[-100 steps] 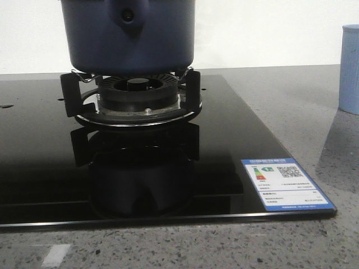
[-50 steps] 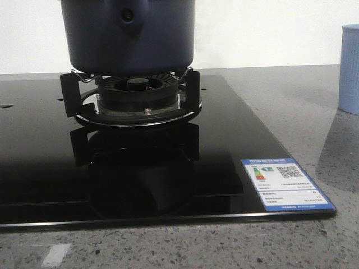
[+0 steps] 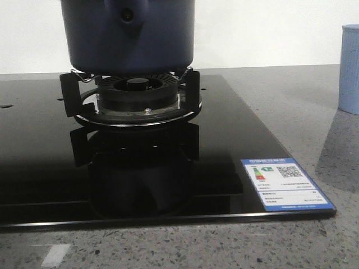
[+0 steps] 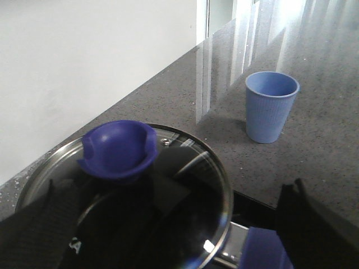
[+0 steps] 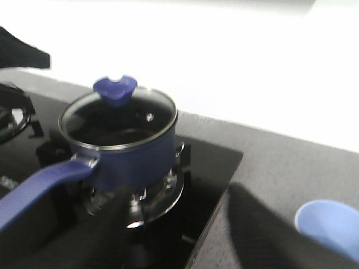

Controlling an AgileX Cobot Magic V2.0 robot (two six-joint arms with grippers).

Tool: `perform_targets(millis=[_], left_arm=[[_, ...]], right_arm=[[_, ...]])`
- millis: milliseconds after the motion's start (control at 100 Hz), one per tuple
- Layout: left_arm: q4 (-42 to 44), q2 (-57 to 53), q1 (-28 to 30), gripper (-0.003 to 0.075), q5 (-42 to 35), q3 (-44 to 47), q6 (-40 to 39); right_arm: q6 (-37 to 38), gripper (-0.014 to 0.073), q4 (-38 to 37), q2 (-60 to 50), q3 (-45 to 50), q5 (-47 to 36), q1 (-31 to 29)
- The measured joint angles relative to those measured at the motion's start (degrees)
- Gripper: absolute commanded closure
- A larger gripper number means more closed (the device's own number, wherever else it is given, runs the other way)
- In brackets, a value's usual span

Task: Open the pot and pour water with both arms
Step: 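Grasp the blue lid knob with the left gripper and lift the lid, then grasp the light blue cup with the right gripper and lift it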

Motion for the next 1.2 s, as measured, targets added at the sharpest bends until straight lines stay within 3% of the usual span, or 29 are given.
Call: perform_targets(millis=[20, 330, 610, 710, 970, 1200], left_arm=[[0.00, 1.07, -0.02, 0.0048, -0.13, -0.70, 0.56], [-3.97, 16.74, -0.26, 0.0048, 1.52, -8.79, 4.38], [-8.34, 23.47, -0.26, 0.0052, 2.83, -12.06, 5.96], [-9.50, 24.31, -0.26, 0.0118, 4.38, -12.74, 6.46], [-10.42, 24.73, -0.26, 0.0455, 8.92, -14.14, 6.71], [-12.11, 24.86, -0.01, 0.0476, 11.71, -19.87, 6.50]], right_arm=[[0.00, -0.0076, 0.00, -0.14, 0.00, -0.41, 0.00], [-0.09, -0.0060, 0.11, -0.90, -0.58, -2.34, 0.00], [-0.09, -0.0060, 0.11, -2.45, -0.70, -2.38, 0.00], [-0.09, -0.0060, 0.11, -2.79, -0.70, -2.38, 0.00], [-0.09, -0.0060, -0.35, -2.89, -0.70, -2.38, 0.00], [-0.09, -0.0060, -3.25, -2.89, -0.70, -1.63, 0.00]])
